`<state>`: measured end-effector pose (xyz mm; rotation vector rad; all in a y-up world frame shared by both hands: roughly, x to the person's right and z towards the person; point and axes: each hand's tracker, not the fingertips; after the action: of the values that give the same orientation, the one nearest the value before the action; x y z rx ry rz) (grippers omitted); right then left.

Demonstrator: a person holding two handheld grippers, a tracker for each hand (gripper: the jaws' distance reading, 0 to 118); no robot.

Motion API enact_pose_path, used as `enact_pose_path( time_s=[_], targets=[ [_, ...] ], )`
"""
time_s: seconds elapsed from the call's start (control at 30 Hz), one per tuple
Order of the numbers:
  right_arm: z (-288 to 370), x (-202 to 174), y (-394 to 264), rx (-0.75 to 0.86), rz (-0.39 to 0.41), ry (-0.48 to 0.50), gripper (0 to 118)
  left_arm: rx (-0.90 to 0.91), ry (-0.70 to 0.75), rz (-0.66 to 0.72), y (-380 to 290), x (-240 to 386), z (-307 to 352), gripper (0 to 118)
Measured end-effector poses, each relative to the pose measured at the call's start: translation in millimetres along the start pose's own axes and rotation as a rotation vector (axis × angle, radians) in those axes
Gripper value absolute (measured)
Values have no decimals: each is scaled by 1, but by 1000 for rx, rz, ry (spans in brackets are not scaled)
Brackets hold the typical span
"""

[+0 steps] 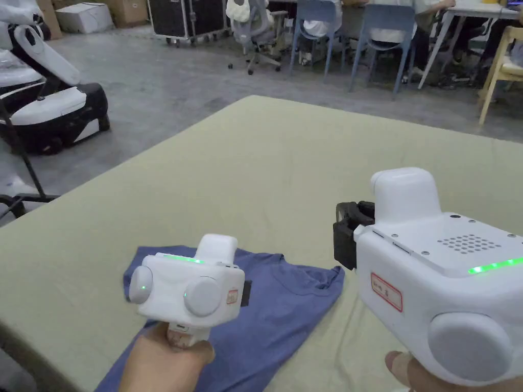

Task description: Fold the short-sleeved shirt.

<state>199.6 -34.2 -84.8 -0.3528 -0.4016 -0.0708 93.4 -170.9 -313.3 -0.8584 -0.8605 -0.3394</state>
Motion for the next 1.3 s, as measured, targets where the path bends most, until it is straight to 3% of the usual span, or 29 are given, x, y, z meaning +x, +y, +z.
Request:
enact_pose_path(
  time_s=[0.13,0.2,0.23,0.27,0.3,0.33,0.37,0.43,0.57,0.83,0.87,0.9,0.93,0.97,1.0,1.17,1.3],
  targets=[
    [-22,26,-23,-92,7,-59,3,-212,-73,-19,-15,8,-96,0],
    [-32,36,-31,-126,-4,-72,3,-214,-76,-35,-18,12,-116,0],
    [-36,41,-35,-136,-11,-77,3,-203,-69,-34,-18,14,-119,13],
    [-39,44,-38,-143,-14,-80,3,-192,-64,-27,-21,14,-119,64],
    [-43,47,-42,-153,-15,-82,3,-170,-100,17,-19,12,-121,99],
    [-45,49,-45,-163,-15,-85,3,-170,-216,76,-15,11,-124,116],
    [-47,50,-47,-169,-16,-86,3,-170,-283,117,-13,11,-126,118],
    [-50,53,-52,-185,-19,-83,3,-161,-232,98,-10,16,-124,118],
    [-51,56,-59,-206,-26,-77,3,-110,-99,-88,-9,33,-124,118],
    [-47,55,-60,-207,-13,-68,3,-174,-29,-126,-19,29,-146,118],
    [-46,54,-59,-207,-13,-67,3,-182,-24,-134,-20,30,-146,113],
    [-45,54,-59,-207,-11,-68,3,-178,-21,-148,-23,29,-144,100],
    [-42,55,-60,-208,-10,-68,3,-130,-17,-142,-20,26,-137,75],
    [-39,57,-60,-209,-11,-68,3,-90,-14,-107,-17,24,-129,22],
    [-36,58,-60,-209,-13,-69,3,-88,-16,-96,-13,20,-122,6],
    [-7,75,-54,-140,-83,-113,3,-73,-106,127,7,-13,-84,6],
    [38,98,-38,-68,-109,-169,3,89,10,167,47,-11,-6,6]
  ],
)
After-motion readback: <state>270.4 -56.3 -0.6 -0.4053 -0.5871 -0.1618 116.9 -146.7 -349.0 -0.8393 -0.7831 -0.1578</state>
